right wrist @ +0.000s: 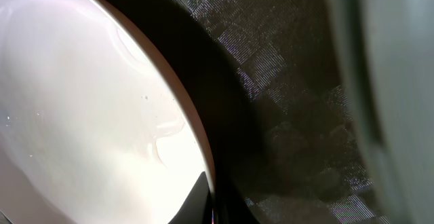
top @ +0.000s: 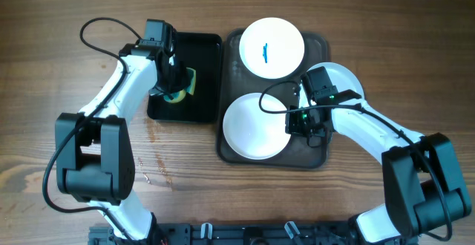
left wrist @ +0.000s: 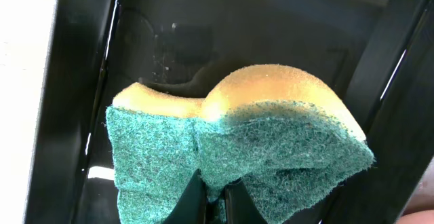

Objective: Clean dirty plates on tray and stack at the side
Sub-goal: 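Return the sponge to the black tray with the left gripper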

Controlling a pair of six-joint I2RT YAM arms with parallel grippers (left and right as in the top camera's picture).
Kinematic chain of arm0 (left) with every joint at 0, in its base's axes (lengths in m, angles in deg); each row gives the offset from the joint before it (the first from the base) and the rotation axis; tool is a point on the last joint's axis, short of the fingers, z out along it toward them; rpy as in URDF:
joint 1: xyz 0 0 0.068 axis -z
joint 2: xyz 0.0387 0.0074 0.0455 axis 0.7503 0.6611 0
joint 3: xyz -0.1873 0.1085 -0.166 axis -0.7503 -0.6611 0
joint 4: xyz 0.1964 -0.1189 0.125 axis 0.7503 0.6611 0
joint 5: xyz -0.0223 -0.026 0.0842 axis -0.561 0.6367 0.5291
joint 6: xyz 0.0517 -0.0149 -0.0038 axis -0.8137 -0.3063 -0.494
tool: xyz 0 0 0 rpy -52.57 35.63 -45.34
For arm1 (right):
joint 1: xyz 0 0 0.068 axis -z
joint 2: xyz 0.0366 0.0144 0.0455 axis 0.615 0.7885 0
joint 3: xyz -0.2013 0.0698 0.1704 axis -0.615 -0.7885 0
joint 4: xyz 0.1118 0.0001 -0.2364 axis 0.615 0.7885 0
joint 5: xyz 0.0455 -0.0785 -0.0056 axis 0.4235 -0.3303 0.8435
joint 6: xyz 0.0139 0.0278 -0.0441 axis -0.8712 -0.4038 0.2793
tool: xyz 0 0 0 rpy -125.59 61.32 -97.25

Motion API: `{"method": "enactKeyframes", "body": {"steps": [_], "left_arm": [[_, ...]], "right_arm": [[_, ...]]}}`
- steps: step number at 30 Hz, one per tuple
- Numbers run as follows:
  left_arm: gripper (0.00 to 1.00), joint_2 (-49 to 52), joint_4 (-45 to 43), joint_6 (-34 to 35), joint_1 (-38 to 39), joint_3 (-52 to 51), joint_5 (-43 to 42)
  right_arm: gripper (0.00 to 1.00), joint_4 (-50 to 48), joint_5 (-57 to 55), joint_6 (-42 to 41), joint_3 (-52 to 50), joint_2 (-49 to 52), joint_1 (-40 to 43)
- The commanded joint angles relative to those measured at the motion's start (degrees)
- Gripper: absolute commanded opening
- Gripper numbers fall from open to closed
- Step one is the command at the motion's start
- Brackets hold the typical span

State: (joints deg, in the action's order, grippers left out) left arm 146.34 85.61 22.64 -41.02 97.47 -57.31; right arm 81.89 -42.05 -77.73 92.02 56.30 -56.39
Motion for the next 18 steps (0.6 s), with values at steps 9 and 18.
{"method": "enactKeyframes", "body": {"steps": [9, 18], "left_arm": [[0.79, -1.46, 2.67, -1.14, 0.0, -1.25, -6.69], [1.0, -17.64, 13.11, -1.16, 0.0, 0.87, -3.93]], "right_arm": [[0.13, -0.42, -1.6, 1.27, -0.57, 1.03, 0.28], [0.04, 15.19, -9.84, 4.57, 10.19, -13.6, 0.22]]}}
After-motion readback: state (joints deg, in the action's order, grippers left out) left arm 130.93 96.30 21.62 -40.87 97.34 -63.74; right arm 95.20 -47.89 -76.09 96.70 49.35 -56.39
